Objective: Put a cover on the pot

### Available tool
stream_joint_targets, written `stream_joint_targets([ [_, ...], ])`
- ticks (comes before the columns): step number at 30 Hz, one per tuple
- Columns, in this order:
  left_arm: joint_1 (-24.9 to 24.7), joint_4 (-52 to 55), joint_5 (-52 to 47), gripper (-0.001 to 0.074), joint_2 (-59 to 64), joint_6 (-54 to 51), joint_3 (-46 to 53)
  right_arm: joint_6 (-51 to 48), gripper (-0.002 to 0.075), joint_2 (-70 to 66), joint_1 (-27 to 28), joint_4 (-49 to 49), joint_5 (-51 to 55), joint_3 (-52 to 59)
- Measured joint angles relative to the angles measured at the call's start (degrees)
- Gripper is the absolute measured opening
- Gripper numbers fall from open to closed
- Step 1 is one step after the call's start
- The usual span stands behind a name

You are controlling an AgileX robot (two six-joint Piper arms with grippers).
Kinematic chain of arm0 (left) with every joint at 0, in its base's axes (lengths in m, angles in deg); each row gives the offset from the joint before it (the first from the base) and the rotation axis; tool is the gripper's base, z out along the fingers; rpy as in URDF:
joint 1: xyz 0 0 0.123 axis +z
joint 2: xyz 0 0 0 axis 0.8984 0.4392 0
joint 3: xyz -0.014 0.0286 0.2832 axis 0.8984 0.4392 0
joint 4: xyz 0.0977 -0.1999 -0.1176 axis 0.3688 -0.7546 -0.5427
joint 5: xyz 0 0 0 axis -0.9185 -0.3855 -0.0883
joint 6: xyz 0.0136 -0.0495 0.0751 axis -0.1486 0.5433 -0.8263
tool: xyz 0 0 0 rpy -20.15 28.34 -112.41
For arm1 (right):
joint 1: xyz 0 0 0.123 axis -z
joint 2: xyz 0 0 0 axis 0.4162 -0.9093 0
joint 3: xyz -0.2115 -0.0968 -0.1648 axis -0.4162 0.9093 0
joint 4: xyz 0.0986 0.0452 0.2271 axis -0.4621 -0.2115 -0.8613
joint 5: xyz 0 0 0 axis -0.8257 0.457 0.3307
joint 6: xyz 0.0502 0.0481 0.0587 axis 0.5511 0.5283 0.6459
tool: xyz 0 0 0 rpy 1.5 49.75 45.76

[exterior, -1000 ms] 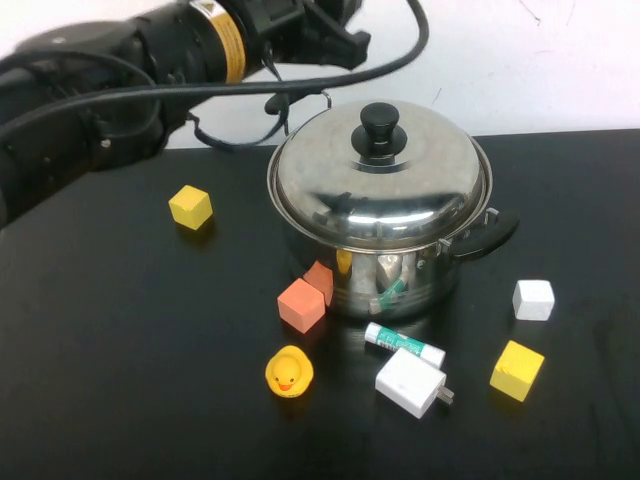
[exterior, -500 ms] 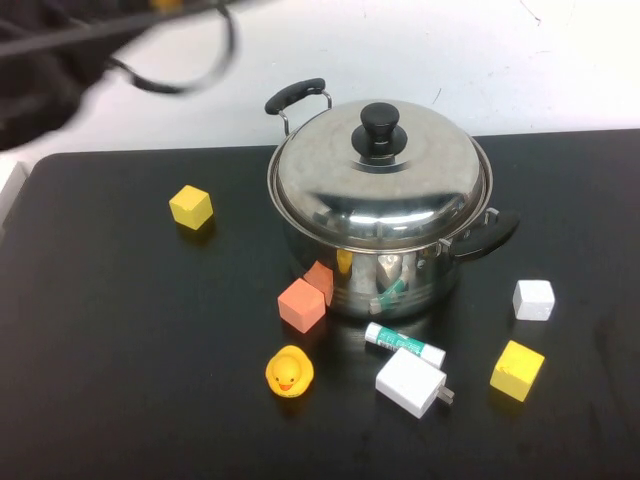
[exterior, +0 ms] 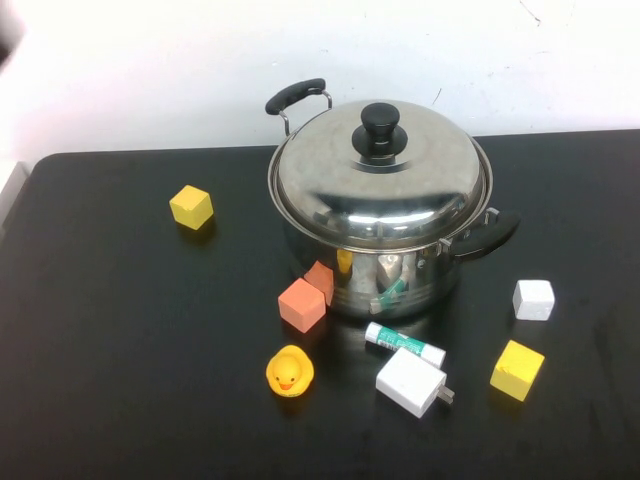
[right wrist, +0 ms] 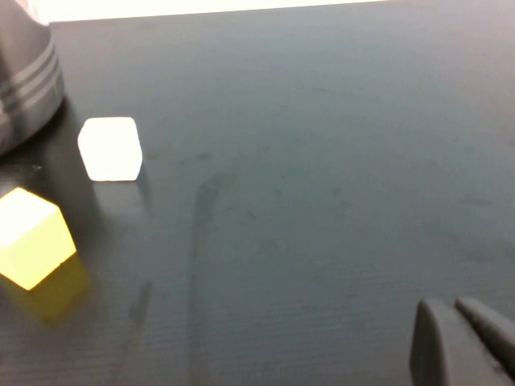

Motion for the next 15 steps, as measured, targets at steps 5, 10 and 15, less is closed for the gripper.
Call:
stream_joint_targets([
  [5, 0.0, 0.0, -0.7, -0.0001, -13.7, 0.2, 14.4, 0.0, -0.0002, 0.0, 0.0, 0.0, 0.0, 0.0],
  [10, 0.0, -0.2, -1.0, -0.0001, -25.4, 0.2, 27.0, 0.0, -0.0002, 0.0, 0.0, 0.0, 0.0, 0.0],
  [15, 0.0, -0.2, -0.7, -0.0001, -34.9, 1.1, 35.9, 0.0, -0.0002, 0.0, 0.0, 0.0, 0.0, 0.0],
])
